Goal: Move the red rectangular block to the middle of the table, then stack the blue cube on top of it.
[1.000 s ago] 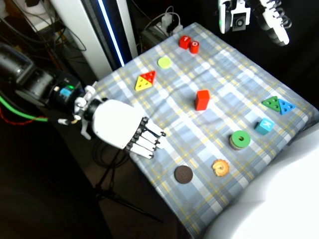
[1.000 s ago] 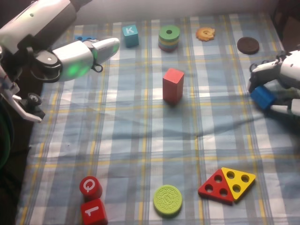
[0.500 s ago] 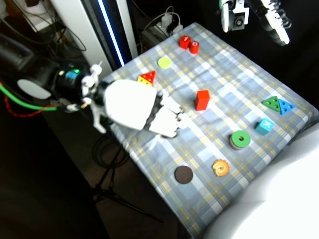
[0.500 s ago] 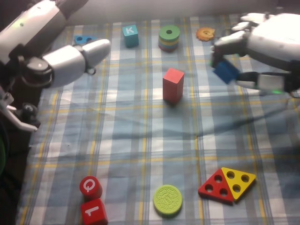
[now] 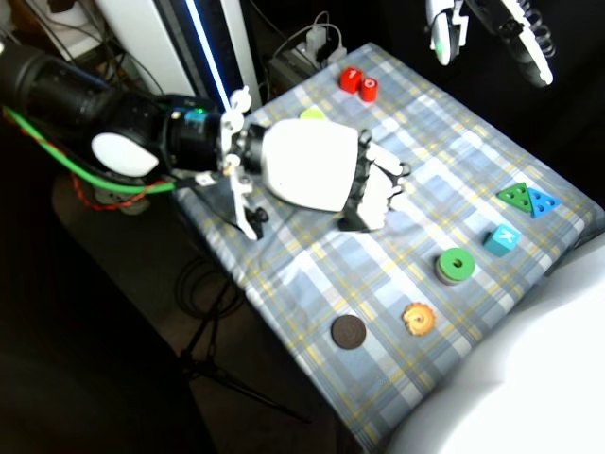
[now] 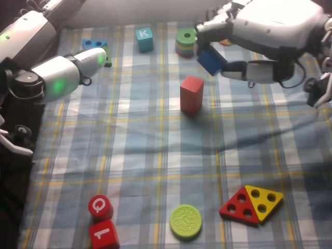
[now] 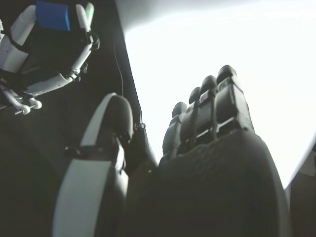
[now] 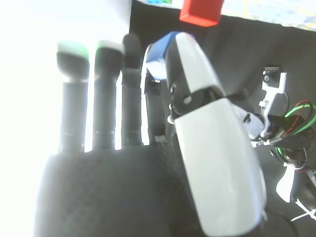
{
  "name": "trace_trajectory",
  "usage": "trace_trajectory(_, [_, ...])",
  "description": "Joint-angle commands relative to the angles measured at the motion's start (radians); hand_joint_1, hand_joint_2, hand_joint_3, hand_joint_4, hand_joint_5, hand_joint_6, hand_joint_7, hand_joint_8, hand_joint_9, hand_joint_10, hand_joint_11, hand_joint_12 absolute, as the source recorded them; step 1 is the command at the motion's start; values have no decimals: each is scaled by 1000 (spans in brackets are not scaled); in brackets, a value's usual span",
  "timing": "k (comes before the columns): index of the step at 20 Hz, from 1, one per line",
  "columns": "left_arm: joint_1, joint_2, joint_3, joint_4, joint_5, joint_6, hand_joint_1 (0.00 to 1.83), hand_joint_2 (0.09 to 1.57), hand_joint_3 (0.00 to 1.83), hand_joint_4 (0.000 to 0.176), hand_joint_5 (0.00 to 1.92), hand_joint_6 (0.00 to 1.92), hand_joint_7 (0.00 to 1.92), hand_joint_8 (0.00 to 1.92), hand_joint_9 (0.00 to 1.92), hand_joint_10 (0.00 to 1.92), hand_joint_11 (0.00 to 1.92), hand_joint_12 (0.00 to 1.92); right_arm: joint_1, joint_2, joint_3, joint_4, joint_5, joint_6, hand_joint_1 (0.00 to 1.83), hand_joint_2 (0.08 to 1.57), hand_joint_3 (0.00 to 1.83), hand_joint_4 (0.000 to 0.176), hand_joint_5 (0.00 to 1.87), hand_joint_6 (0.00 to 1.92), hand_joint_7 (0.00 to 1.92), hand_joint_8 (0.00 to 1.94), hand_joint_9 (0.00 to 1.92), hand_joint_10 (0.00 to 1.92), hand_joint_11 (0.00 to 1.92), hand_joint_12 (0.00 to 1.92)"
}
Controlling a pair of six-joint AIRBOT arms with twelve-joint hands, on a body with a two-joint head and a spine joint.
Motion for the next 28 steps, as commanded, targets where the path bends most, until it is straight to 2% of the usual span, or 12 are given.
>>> trace_trajectory(1, [-3,0,3,15,-126,-7,752,1454,14,109,0,0,0,0,0,0,0,0,18,-6,4,4,108,2,1116,1347,0,0,718,1534,436,1621,241,1470,65,1921])
trace_trajectory(3, [-2,0,4,12,-127,-7,791,1449,8,94,4,2,0,0,0,0,0,0,27,-22,13,-2,101,2,1125,1338,1,0,734,1505,431,1594,196,1285,2,1921])
trace_trajectory(4, [-1,0,4,11,-129,-7,798,1450,8,92,2,1,0,0,0,0,0,0,29,-29,16,-2,99,2,1081,1286,0,0,709,1427,396,1072,184,1201,0,1891])
trace_trajectory(7, [-1,-1,4,11,-135,-13,798,1457,8,70,1,0,0,0,0,0,0,0,34,-49,26,-10,86,2,1092,1344,2,0,642,1633,522,1542,357,1315,134,1888])
trace_trajectory(8, [-1,-1,5,11,-136,-15,810,1457,6,62,5,2,0,0,0,0,0,0,34,-53,27,-13,81,2,1144,1318,0,0,746,1371,478,1690,282,1499,169,1914])
trace_trajectory(10, [-1,-2,6,10,-136,-20,841,1456,4,62,0,0,0,0,0,0,0,0,34,-59,28,-18,75,2,1311,1273,0,0,663,1421,638,1410,670,1609,470,1734])
trace_trajectory(13, [5,-2,7,10,-141,-31,870,1458,4,60,2,1,0,0,0,0,0,0,34,-68,29,-26,62,2,1152,1291,0,0,783,1361,536,1582,353,1388,143,1919])
trace_trajectory(15, [7,-2,8,9,-143,-35,896,1453,1,55,5,2,0,0,0,0,0,0,34,-73,31,-31,54,2,1186,1272,0,0,680,1234,735,1606,772,1438,684,1768])
trace_trajectory(18, [8,-3,10,9,-145,-43,933,1450,0,37,12,4,0,0,0,0,0,0,34,-80,32,-32,50,2,1183,1287,1,0,635,1243,730,1677,703,1681,685,1915])
trace_trajectory(21, [10,-3,11,9,-146,-49,941,1451,0,40,15,5,0,0,0,0,0,0,34,-84,34,-34,43,2,1186,1283,1,0,571,1347,779,1544,632,1295,523,1715])
trace_trajectory(24, [12,-3,12,9,-149,-51,961,1451,0,26,11,2,0,0,0,0,0,0,34,-83,34,-36,38,2,1124,1160,0,0,594,210,657,382,632,637,376,1384])
trace_trajectory(28, [14,-2,11,8,-155,-57,1029,1449,0,22,13,2,0,0,0,0,0,0,34,-83,32,-37,28,2,1140,1141,0,0,546,8,555,5,492,238,58,1358])
